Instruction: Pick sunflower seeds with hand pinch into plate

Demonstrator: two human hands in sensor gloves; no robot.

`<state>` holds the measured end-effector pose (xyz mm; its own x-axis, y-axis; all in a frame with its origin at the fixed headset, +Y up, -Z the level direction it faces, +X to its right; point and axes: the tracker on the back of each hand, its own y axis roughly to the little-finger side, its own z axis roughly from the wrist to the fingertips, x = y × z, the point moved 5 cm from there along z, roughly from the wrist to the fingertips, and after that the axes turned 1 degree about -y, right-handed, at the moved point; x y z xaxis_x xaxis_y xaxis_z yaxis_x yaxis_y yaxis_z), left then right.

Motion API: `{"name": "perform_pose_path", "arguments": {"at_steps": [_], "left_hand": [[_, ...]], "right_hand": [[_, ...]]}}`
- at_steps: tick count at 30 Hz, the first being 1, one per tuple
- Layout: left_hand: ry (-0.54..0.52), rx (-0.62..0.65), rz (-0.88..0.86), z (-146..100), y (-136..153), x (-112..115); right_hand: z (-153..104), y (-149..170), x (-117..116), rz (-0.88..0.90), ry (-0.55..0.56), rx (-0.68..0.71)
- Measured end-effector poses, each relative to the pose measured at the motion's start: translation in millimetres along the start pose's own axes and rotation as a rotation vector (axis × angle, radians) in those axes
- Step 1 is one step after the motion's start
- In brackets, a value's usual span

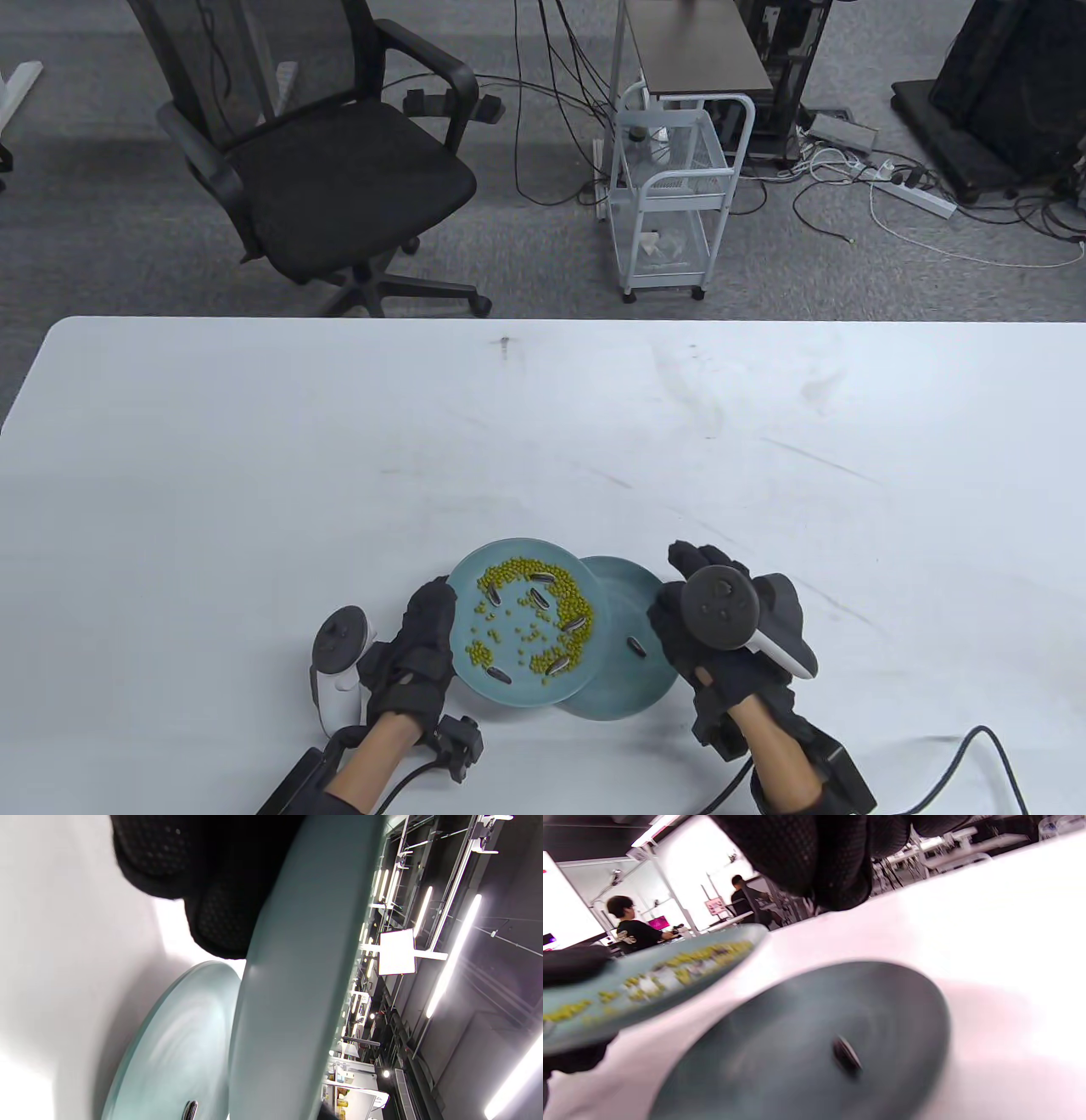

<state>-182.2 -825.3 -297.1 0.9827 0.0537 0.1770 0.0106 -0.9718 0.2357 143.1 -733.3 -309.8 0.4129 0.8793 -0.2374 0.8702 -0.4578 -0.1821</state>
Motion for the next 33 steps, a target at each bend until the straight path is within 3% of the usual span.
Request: {"name": "perform_pose_path", "arguments": {"at_steps": [4, 11, 33], "left_hand": [[-0.010, -0.006, -0.014, 1, 0, -3], [0.007, -0.005, -0.030, 2, 0, -3], [0.003, 0.018, -0.026, 3, 1, -5]], "right_hand": [[7, 16, -21, 0.049, -0.089, -0.022], [15, -2, -49, -0.032, -0.189, 0.038], [11, 3, -41, 0.060, -0.137, 0.043]]}}
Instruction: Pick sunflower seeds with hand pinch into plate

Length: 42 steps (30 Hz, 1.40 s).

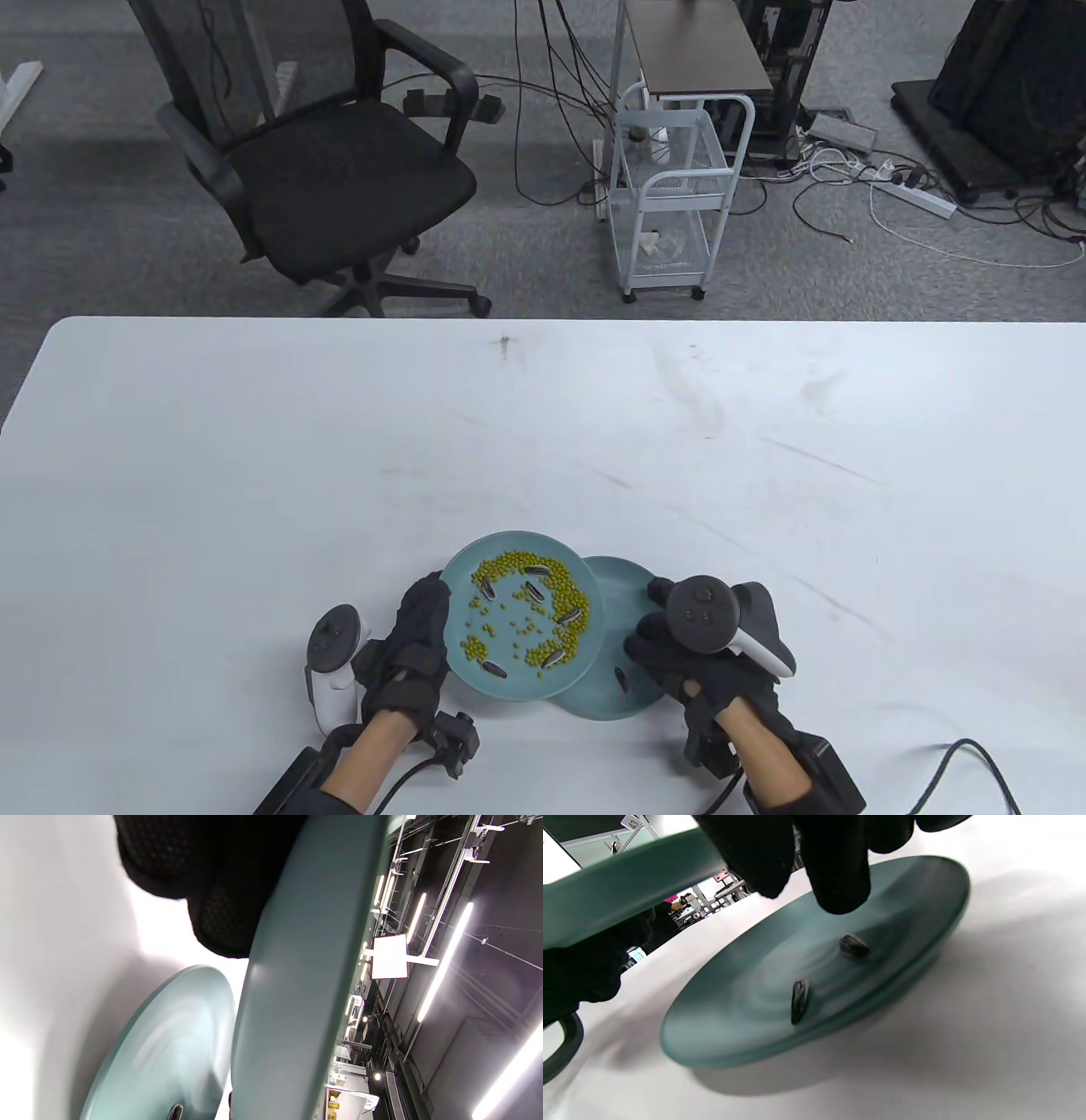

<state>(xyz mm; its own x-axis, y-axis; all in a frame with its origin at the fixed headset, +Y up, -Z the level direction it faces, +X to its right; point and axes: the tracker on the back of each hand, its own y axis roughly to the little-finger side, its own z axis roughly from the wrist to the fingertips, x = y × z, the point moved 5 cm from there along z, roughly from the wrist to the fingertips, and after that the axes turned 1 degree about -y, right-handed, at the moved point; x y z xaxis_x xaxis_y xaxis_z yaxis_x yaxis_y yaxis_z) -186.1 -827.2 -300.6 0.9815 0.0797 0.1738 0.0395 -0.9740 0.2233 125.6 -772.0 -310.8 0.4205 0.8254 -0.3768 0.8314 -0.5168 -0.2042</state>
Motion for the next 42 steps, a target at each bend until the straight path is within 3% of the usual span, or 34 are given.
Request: {"name": "perform_pose_path", "arguments": {"at_steps": [4, 10, 20, 24, 27, 30, 42], "left_hand": [[-0.005, 0.000, 0.002, 0, 0, 0], [0.000, 0.004, 0.008, 0, 1, 1], [0.009, 0.004, -0.014, 0, 1, 3], [0.012, 0.005, -0.019, 0, 1, 4], [0.016, 0.005, -0.017, 0, 1, 4], [0.025, -0.012, -0.021, 1, 4, 5], [-0.002, -0.002, -0.008, 0, 1, 1]], "right_hand": [[-5, -8, 18, 0.045, 0.054, 0.025], [-15, -52, 52, 0.009, 0.168, 0.127], [10, -161, 65, -0.117, 0.076, 0.336], [28, -193, 48, -0.166, -0.019, 0.374], [38, -199, 17, -0.177, -0.068, 0.391], [43, -197, -10, -0.232, -0.191, 0.381], [40, -202, -38, -0.375, -0.246, 0.372]]}}
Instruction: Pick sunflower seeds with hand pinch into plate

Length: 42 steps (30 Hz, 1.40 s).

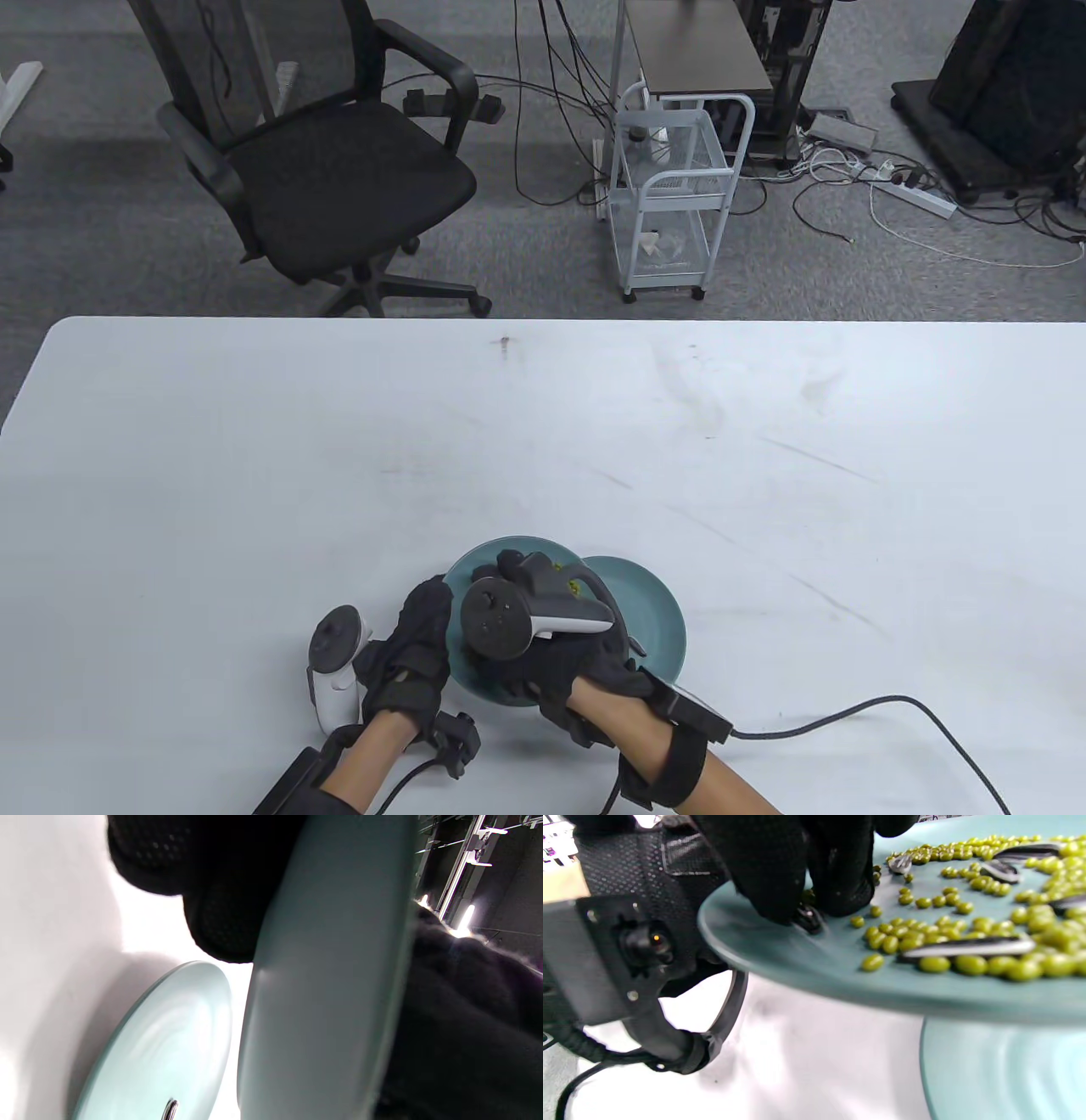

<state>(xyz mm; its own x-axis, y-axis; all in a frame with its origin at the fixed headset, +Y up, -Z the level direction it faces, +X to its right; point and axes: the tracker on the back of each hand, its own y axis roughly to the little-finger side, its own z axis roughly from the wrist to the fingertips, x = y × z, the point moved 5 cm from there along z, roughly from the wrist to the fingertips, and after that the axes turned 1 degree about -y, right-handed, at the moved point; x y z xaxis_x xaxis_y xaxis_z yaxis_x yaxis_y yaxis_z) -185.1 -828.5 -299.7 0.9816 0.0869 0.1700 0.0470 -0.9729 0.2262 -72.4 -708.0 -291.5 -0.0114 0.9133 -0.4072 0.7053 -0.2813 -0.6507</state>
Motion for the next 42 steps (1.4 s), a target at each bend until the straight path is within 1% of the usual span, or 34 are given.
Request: {"name": "perform_pose_path", "arguments": {"at_steps": [3, 11, 18, 22, 31, 35, 37, 41, 42], "left_hand": [[-0.003, 0.001, -0.001, 0, 0, -1], [-0.002, -0.002, 0.006, 0, 1, 0], [-0.005, -0.009, 0.003, 0, 1, 0], [-0.005, -0.010, 0.002, 0, 1, 0], [-0.003, -0.012, -0.008, 0, 1, 0], [0.003, -0.005, -0.004, -1, 0, 1], [0.003, -0.002, 0.001, -1, -1, 1], [0.007, 0.000, -0.004, -1, -1, 1], [0.005, 0.002, -0.004, -1, -1, 1]], "right_hand": [[1, -2, -1, -0.033, 0.016, -0.005], [2, 2, -2, -0.021, 0.017, -0.015], [2, -1, -4, -0.025, 0.011, -0.006], [0, -1, -3, -0.049, 0.033, -0.018], [1, -2, -1, -0.043, 0.052, 0.009], [-7, 7, 14, 0.021, 0.099, 0.006], [-16, 15, 27, 0.054, 0.142, -0.005], [-41, 38, 58, 0.133, 0.244, -0.037], [-51, 47, 66, 0.163, 0.281, -0.051]]}}
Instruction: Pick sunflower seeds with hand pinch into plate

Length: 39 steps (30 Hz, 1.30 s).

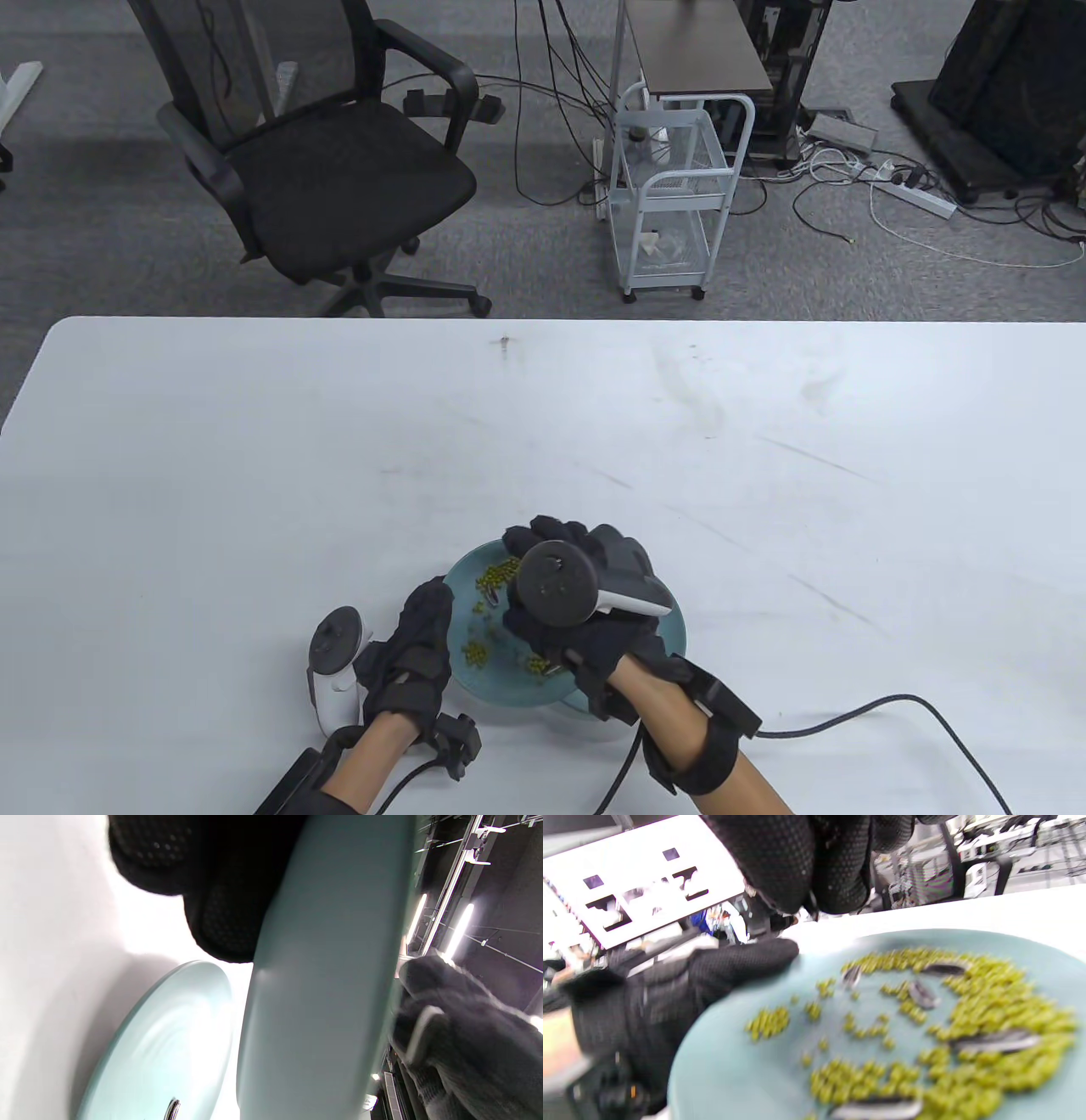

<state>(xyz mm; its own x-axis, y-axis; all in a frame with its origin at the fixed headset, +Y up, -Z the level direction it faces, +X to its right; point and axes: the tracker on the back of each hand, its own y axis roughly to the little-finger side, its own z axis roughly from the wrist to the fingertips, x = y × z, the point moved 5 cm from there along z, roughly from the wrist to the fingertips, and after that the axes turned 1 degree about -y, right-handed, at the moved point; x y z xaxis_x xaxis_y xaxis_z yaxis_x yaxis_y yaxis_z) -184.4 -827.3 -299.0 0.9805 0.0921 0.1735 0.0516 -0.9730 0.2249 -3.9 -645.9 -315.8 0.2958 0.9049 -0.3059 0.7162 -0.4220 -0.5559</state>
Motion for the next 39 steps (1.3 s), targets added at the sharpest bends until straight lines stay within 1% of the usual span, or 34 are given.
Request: {"name": "perform_pose_path", "arguments": {"at_steps": [3, 4, 5, 7, 9, 10, 11, 12, 15, 16, 17, 19, 20, 30, 39], "left_hand": [[-0.007, 0.005, 0.002, 0, 0, -1], [-0.008, 0.006, 0.002, 0, -1, -1], [-0.009, 0.007, 0.001, 0, -1, -2], [-0.012, 0.007, -0.002, 0, -1, -2], [-0.012, 0.007, -0.008, 0, -1, -2], [-0.013, 0.007, -0.011, 0, -1, -2], [-0.013, 0.007, -0.012, 0, -1, -2], [-0.015, 0.008, -0.013, 0, -1, -3], [-0.035, 0.018, -0.013, 0, -2, -5], [-0.036, 0.018, -0.016, 0, -1, -5], [-0.036, 0.018, -0.022, 0, -1, -5], [-0.036, 0.014, -0.029, 0, -1, -6], [-0.034, 0.012, -0.031, 0, 0, -6], [-0.014, 0.009, -0.032, 0, 0, -3], [-0.028, 0.024, -0.030, -1, -3, -6]], "right_hand": [[-19, 23, 24, 0.050, 0.076, -0.050], [-25, 31, 29, 0.054, 0.091, -0.070], [-32, 41, 32, 0.053, 0.101, -0.096], [-46, 64, 30, 0.048, 0.112, -0.152], [-60, 92, 16, 0.058, 0.101, -0.207], [-63, 101, 10, 0.065, 0.096, -0.227], [-69, 116, -1, 0.078, 0.094, -0.260], [-71, 123, -7, 0.088, 0.101, -0.278], [-72, 153, -37, 0.095, 0.132, -0.343], [-71, 158, -42, 0.082, 0.136, -0.355], [-68, 162, -51, 0.065, 0.114, -0.371], [-65, 165, -60, 0.058, 0.051, -0.383], [-64, 165, -61, 0.054, 0.047, -0.385], [-69, 176, -62, 0.082, 0.065, -0.430], [-67, 175, -63, 0.096, 0.070, -0.415]]}}
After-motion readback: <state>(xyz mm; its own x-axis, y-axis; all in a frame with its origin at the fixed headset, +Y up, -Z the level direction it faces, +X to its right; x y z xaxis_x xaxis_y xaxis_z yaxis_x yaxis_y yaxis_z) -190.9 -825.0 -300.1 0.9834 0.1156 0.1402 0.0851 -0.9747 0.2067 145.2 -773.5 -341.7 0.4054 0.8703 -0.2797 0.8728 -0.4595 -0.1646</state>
